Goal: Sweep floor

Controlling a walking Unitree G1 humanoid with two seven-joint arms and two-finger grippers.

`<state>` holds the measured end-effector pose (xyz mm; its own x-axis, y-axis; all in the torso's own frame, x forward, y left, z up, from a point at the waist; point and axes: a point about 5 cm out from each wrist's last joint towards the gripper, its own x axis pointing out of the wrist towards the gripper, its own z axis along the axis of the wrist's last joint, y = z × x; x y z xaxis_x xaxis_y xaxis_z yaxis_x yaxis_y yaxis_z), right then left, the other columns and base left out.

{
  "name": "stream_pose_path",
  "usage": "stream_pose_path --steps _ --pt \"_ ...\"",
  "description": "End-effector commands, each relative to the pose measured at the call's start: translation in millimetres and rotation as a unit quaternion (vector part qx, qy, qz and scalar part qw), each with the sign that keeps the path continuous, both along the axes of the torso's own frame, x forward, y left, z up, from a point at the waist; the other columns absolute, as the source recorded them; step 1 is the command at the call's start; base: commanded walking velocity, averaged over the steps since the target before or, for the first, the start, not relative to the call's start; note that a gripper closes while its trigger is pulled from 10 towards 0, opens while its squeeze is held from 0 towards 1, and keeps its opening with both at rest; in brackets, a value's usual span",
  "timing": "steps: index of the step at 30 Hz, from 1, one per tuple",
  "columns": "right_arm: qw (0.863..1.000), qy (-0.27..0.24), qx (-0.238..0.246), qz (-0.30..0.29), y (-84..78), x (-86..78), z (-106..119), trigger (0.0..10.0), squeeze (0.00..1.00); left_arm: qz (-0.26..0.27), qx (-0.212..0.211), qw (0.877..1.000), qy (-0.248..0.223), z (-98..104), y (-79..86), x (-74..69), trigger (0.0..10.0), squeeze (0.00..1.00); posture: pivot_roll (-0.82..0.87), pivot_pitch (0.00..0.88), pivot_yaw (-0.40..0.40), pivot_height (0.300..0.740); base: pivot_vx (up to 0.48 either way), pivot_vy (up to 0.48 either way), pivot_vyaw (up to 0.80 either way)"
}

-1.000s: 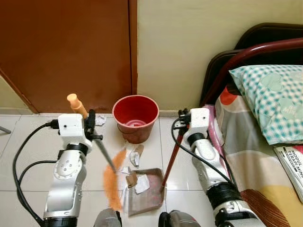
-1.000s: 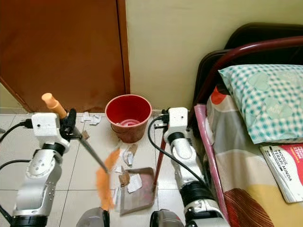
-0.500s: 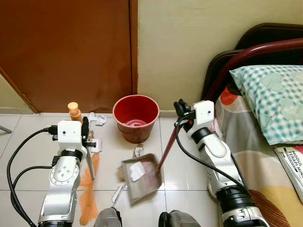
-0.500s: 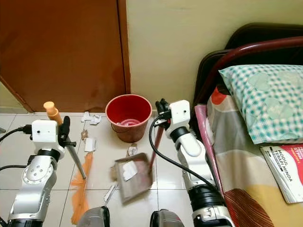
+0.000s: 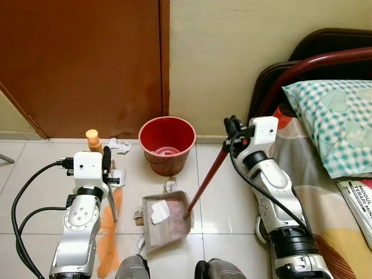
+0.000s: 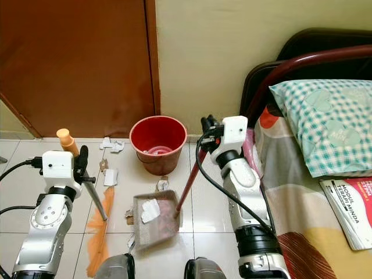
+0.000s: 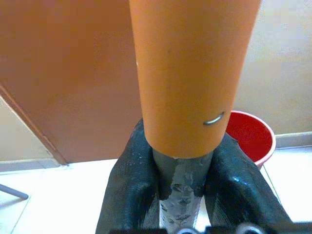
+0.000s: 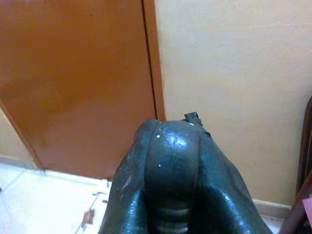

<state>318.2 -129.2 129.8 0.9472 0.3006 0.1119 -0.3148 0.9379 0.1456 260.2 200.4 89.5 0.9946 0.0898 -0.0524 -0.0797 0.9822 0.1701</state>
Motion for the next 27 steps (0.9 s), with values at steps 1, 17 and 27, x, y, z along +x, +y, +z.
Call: stream_pose_path --steps 1,17,27 --pt "0.999 -0.022 0.034 -0.007 -0.3 4.2 19.4 10.0 0.0 0.008 0.015 1.0 0.008 -3.3 2.9 1.1 10.0 0.0 0.01 0.113 -0.051 0.74 0.0 0.0 0.0" --pt "0.989 -0.098 0.109 0.017 17.7 33.8 101.0 10.0 0.0 0.027 0.008 0.999 0.034 -16.4 3.7 -0.9 10.0 0.0 0.01 0.099 -0.056 0.74 0.0 0.0 0.0" --pt "0.975 -0.195 0.105 0.003 22.6 50.4 162.6 10.0 0.0 0.021 -0.008 0.999 0.031 -16.6 -0.7 1.0 10.0 0.0 0.02 0.097 -0.054 0.74 0.0 0.0 0.0"
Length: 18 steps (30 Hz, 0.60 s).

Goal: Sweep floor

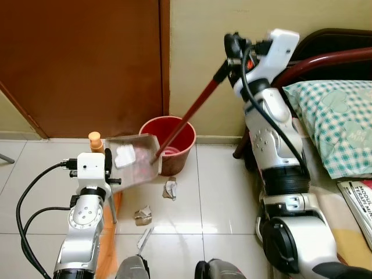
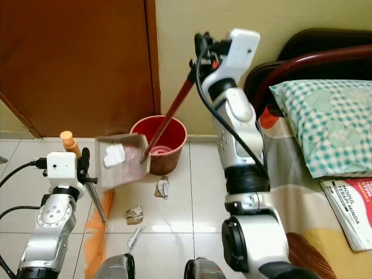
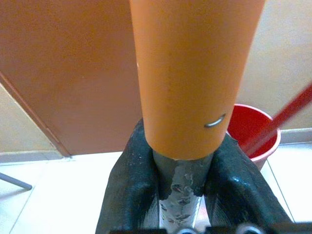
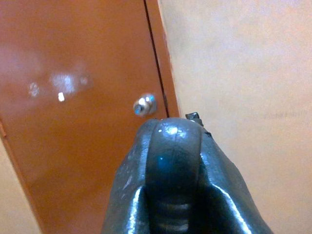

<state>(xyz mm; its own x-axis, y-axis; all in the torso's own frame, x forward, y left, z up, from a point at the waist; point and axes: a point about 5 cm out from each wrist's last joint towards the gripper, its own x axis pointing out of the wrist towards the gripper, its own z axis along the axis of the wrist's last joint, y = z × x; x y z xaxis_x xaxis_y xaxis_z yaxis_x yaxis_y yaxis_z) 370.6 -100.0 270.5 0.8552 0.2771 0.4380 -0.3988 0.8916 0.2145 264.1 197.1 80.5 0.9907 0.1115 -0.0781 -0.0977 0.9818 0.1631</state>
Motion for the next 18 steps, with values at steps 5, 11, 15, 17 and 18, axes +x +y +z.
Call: stream_pose_path --steps 5,11,15,17,18 --pt "0.987 -0.138 -0.036 -0.072 -12.2 -2.1 59.9 10.0 0.0 0.012 -0.013 1.0 0.023 -9.3 -0.7 -2.5 10.0 0.0 0.02 0.096 -0.055 0.74 0.0 0.0 0.0" --pt "0.977 -0.171 -0.087 -0.093 -4.6 -2.9 60.1 10.0 0.0 0.007 -0.004 1.0 0.02 -8.8 -1.2 -0.9 10.0 0.0 0.02 0.097 -0.052 0.74 0.0 0.0 0.0" --pt "0.968 -0.193 -0.125 -0.1 8.3 -4.3 51.9 10.0 0.0 0.001 0.003 1.0 0.017 -8.0 -1.9 0.0 10.0 0.0 0.02 0.098 -0.05 0.74 0.0 0.0 0.0" --pt "0.963 -0.202 -0.143 -0.101 15.3 -5.7 46.6 10.0 0.0 -0.001 0.004 1.0 0.017 -8.1 -2.7 0.3 10.0 0.0 0.02 0.098 -0.05 0.74 0.0 0.0 0.0" --pt "0.957 -0.212 -0.168 -0.102 23.6 -7.6 39.1 10.0 0.0 -0.003 0.005 1.0 0.017 -8.3 -3.4 0.2 10.0 0.0 0.02 0.098 -0.048 0.74 0.0 0.0 0.0"
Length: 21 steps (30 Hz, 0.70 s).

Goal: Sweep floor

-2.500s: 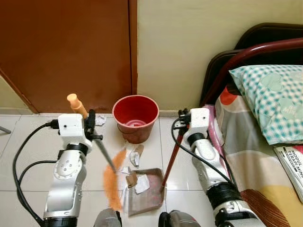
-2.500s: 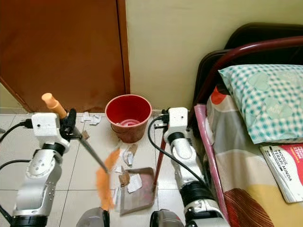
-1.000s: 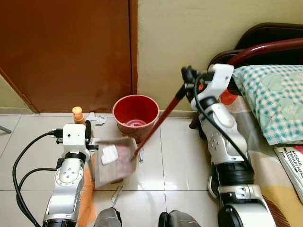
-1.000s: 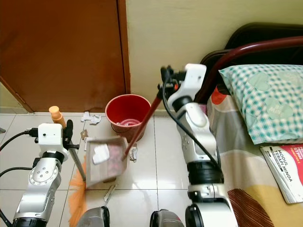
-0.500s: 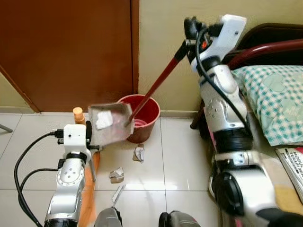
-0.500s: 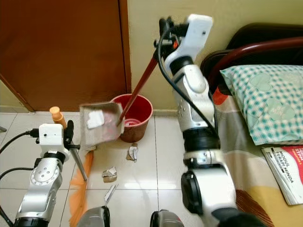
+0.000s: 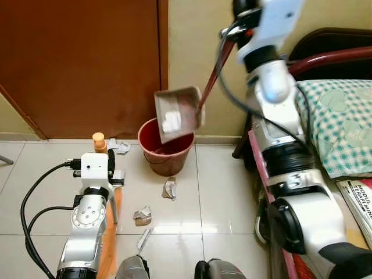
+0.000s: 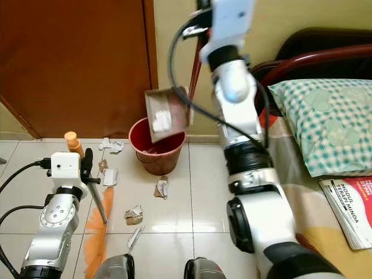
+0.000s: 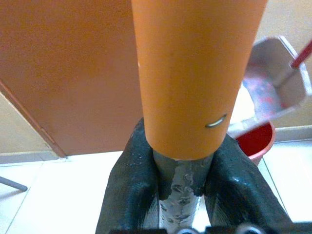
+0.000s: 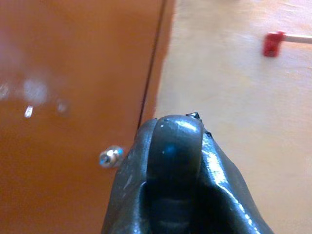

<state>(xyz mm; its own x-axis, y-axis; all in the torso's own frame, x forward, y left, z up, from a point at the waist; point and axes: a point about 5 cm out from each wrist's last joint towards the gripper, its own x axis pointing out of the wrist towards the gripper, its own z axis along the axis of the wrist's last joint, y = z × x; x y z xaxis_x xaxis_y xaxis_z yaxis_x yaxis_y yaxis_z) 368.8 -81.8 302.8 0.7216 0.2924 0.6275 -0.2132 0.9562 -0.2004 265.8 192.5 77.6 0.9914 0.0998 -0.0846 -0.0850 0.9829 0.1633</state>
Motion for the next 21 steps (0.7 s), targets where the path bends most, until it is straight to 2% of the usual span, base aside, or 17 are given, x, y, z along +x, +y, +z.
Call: stream_pose_path --steps 1,4,5,9,14,19,21 --pt "0.999 -0.04 -0.027 0.004 11.1 -7.4 1.2 10.0 0.0 0.002 0.006 1.0 0.015 -5.6 0.7 -1.5 10.0 0.0 0.02 0.098 -0.048 0.74 0.0 0.0 0.0" --pt "0.996 -0.042 -0.071 0.021 29.3 -13.1 -18.4 10.0 0.0 0.0 0.008 1.0 0.015 -5.8 -0.4 -1.4 10.0 0.0 0.03 0.1 -0.049 0.74 0.0 0.0 0.0" --pt "0.992 -0.043 -0.108 0.052 43.6 -20.4 -33.1 10.0 0.0 -0.001 0.009 1.0 0.015 -5.8 -0.6 -1.5 10.0 0.0 0.03 0.103 -0.052 0.74 0.0 0.0 0.0" --pt "0.979 -0.06 -0.17 0.1 61.4 -34.9 -53.8 10.0 0.0 -0.009 0.005 1.0 0.02 -6.6 -1.9 -2.6 10.0 0.0 0.03 0.106 -0.054 0.74 0.0 0.0 0.0" --pt "0.979 -0.064 -0.167 0.1 61.3 -38.2 -56.8 10.0 0.0 -0.015 0.002 1.0 0.02 -7.4 -3.7 -3.7 10.0 0.0 0.03 0.108 -0.054 0.74 0.0 0.0 0.0" --pt "0.984 -0.089 -0.132 0.076 54.6 -38.4 -38.9 10.0 0.0 -0.015 0.003 1.0 0.015 -7.0 -6.1 -2.2 10.0 0.0 0.02 0.106 -0.054 0.74 0.0 0.0 0.0" --pt "0.986 -0.115 -0.101 0.063 50.9 -38.6 -17.6 10.0 0.0 -0.013 0.006 1.0 0.008 -6.0 -6.7 -0.6 10.0 0.0 0.02 0.103 -0.055 0.74 0.0 0.0 0.0"
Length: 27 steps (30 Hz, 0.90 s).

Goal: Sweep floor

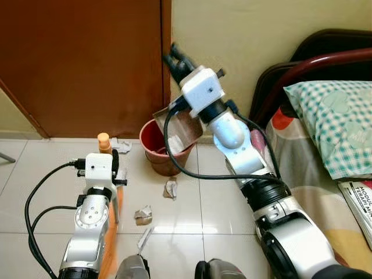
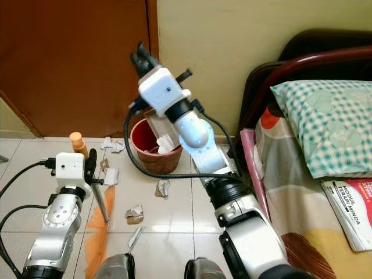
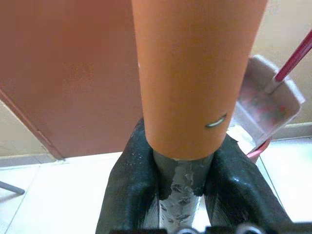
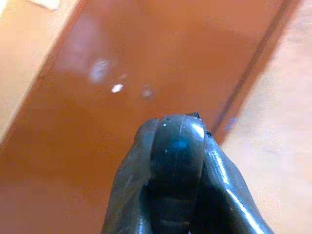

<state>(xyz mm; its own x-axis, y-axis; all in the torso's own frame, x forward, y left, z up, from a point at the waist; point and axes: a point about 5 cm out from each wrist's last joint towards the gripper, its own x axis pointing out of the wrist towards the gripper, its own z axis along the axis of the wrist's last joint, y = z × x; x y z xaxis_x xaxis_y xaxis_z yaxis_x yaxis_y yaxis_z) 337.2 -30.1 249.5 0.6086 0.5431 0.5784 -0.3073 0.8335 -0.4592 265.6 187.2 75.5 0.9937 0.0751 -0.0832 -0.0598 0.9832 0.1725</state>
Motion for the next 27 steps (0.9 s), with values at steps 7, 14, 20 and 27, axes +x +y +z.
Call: stream_pose_path --steps 7,14,20,27 --pt "0.989 -0.1 0.108 0.001 -6.7 -8.6 76.0 10.0 0.0 0.003 0.003 1.0 -0.002 -1.5 -1.9 1.9 10.0 0.0 0.02 0.097 -0.06 0.74 0.0 0.0 0.0" --pt "0.984 -0.098 0.144 0.026 -1.6 -14.7 92.0 10.0 0.0 0.001 0.001 1.0 -0.003 -1.6 -2.9 2.6 10.0 0.0 0.02 0.09 -0.065 0.74 0.0 0.0 0.0" --pt "0.969 0.052 0.225 0.091 4.6 -8.4 69.8 10.0 0.0 -0.002 -0.002 1.0 -0.006 -1.4 -3.3 3.7 10.0 0.0 0.03 0.083 -0.066 0.74 0.0 0.0 0.0" --pt "0.939 0.199 0.274 0.065 -13.7 -2.5 8.0 10.0 0.0 0.009 -0.004 1.0 0.005 -2.8 6.2 -5.6 10.0 0.0 0.03 0.081 -0.059 0.74 0.0 0.0 0.0"
